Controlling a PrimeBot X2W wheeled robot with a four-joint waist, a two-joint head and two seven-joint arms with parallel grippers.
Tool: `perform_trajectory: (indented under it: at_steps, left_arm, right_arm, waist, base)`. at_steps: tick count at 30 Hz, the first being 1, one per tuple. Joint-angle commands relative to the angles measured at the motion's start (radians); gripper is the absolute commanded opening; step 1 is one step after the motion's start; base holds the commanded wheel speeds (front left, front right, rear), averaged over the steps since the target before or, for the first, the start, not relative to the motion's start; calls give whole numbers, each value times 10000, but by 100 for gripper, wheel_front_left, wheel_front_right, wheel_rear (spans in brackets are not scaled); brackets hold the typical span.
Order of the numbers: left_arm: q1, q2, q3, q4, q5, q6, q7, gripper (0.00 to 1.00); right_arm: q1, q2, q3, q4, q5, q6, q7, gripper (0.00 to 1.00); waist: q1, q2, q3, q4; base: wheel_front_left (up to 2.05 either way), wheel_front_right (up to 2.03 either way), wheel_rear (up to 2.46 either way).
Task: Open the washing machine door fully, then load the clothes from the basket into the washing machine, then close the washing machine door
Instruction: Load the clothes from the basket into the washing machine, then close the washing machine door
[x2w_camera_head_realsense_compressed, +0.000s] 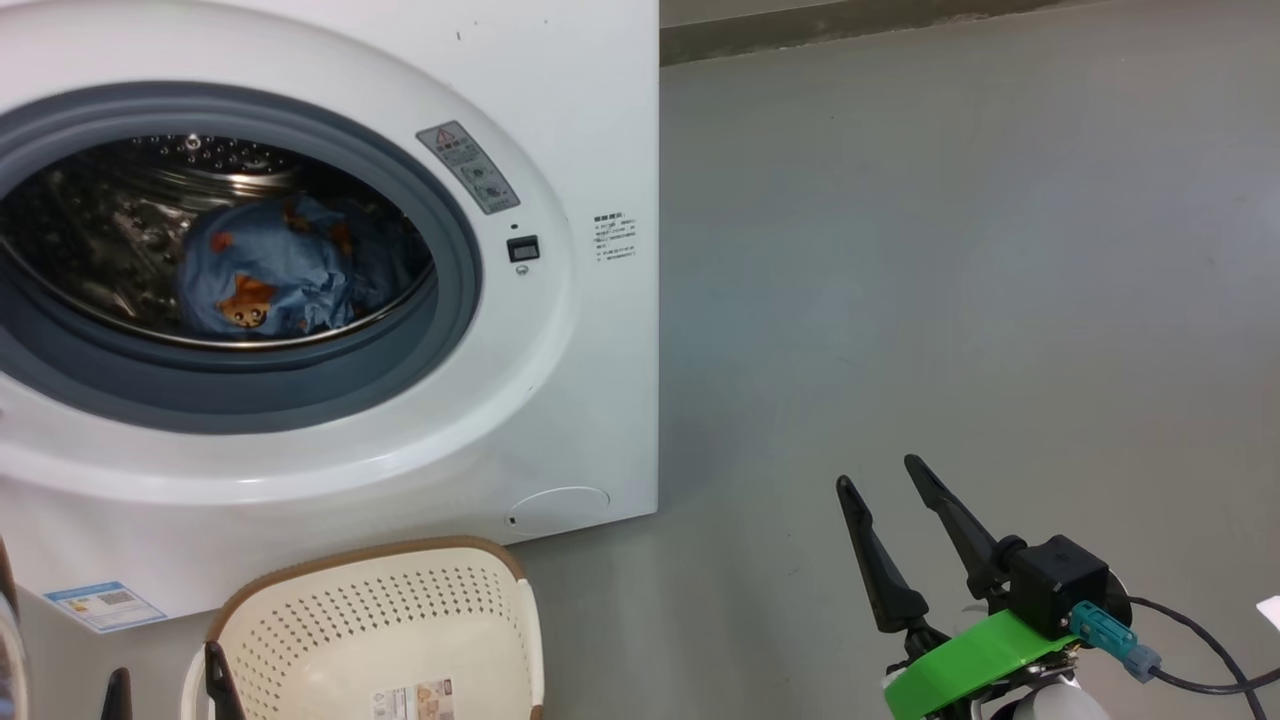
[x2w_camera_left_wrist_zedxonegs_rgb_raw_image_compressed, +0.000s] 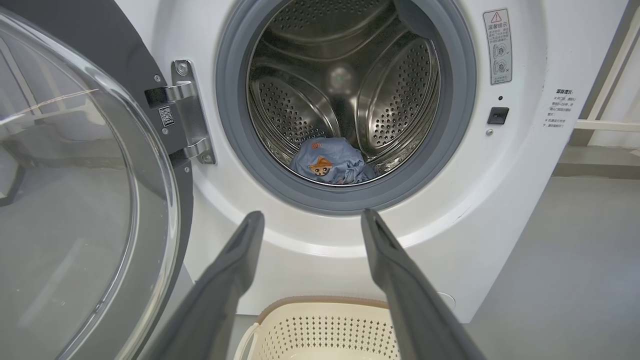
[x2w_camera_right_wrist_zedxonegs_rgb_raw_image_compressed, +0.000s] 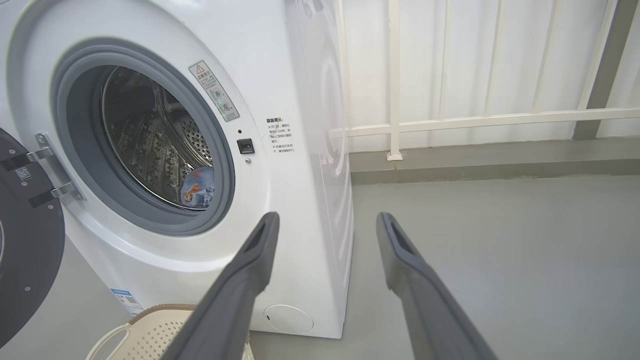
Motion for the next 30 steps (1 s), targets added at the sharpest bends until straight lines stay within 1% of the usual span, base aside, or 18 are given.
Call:
perform_trajectory:
  at_steps: [1, 30]
  left_arm:
    - [-68, 118, 299, -310, -107, 79, -53, 100]
    - [-112, 118, 226, -310, -160, 18, -53, 100]
  right_arm:
    - [-29, 51, 247, -294, -165, 27, -48, 100]
    - [-38, 51, 236, -285, -129, 27, -48, 100]
  waist:
    - [0, 0, -1, 20]
    - [0, 0, 25, 147]
  base:
    - [0, 0, 0]
    - [0, 0, 0]
